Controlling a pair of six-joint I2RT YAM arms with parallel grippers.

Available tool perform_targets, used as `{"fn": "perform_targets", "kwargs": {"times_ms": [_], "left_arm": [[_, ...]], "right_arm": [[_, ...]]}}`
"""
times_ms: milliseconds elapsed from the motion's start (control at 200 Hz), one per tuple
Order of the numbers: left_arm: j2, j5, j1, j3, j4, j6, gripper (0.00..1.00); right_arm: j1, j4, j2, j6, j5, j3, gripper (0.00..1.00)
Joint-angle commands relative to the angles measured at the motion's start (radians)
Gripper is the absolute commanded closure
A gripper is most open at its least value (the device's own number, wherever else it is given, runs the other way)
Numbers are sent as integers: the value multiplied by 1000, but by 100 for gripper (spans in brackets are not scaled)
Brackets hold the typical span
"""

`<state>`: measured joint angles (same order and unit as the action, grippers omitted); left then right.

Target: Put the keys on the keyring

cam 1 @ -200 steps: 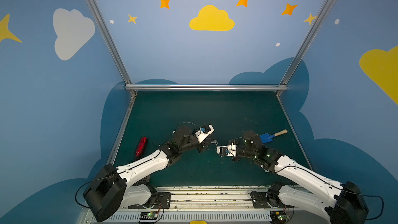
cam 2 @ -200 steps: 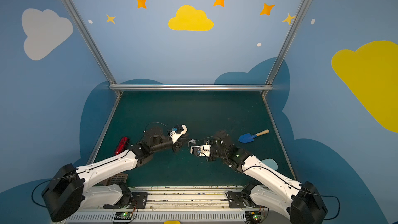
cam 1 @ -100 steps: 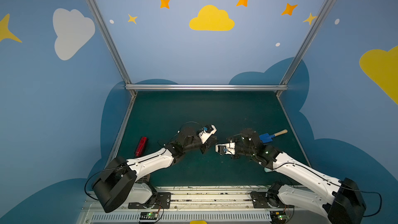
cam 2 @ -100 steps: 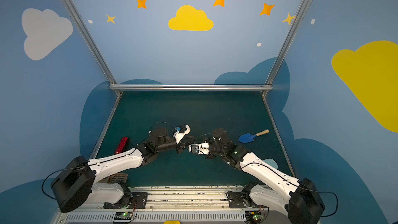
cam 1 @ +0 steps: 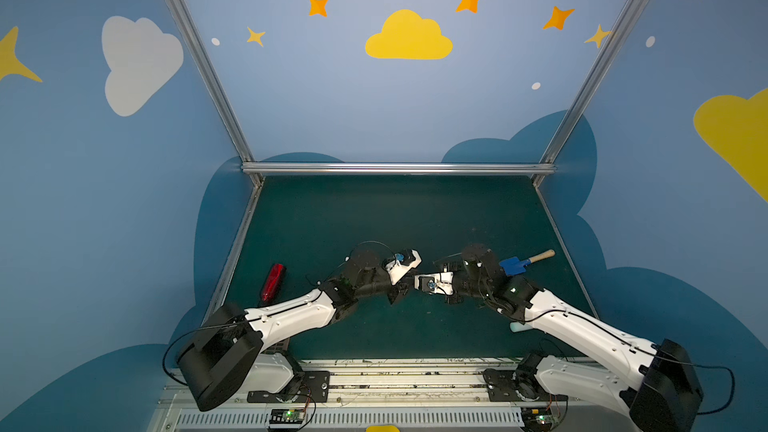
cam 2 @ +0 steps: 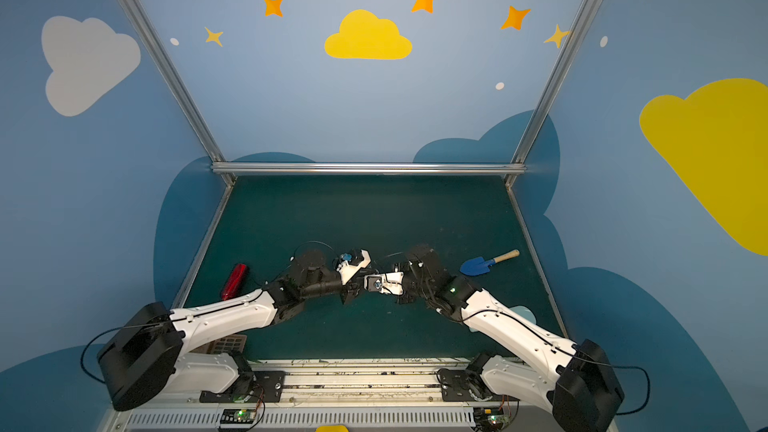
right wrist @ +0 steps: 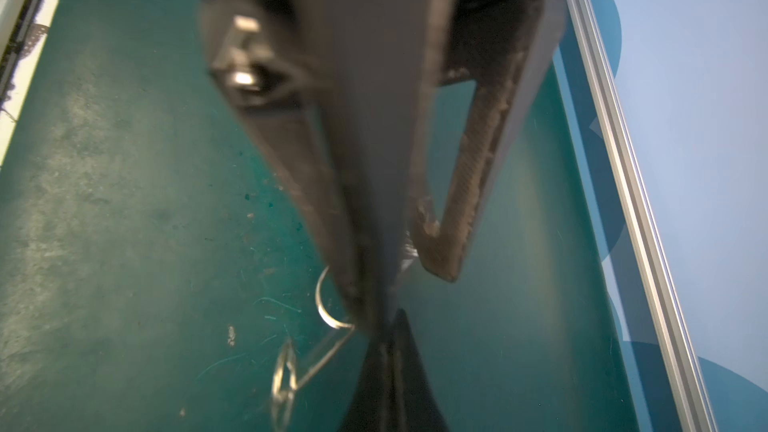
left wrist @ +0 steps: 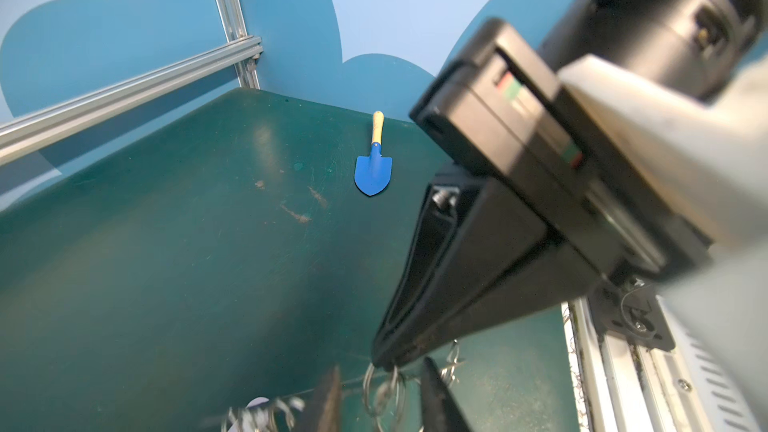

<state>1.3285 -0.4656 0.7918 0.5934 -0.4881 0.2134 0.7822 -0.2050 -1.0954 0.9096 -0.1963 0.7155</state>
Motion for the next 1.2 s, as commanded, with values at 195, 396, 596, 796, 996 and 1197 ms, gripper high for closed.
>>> {"fn": "perform_targets", "kwargs": {"times_ms": [195,396,596,796,996,1197], "left_arm": [[-13,63,9,-15,45,39,59],[-14,103,8,-35,36,44,58],[-1,165,9,-32,55,43,60],[-33,94,10,-49,22,78,63],[-94,195,9,-54,25,59,66],[-113,90,8,-16,50,73,66]], "right_arm": [[-7,11,-12,-29,1,42,100],[-10,19,-4,-32,6,38,100],[-11,38,2,-37,-4,30,100],[-15,30,-15,-46,1,40,100],[-18,21,-21,-47,17,49,100],[-18,8,-20,-52,11,55,100]]}}
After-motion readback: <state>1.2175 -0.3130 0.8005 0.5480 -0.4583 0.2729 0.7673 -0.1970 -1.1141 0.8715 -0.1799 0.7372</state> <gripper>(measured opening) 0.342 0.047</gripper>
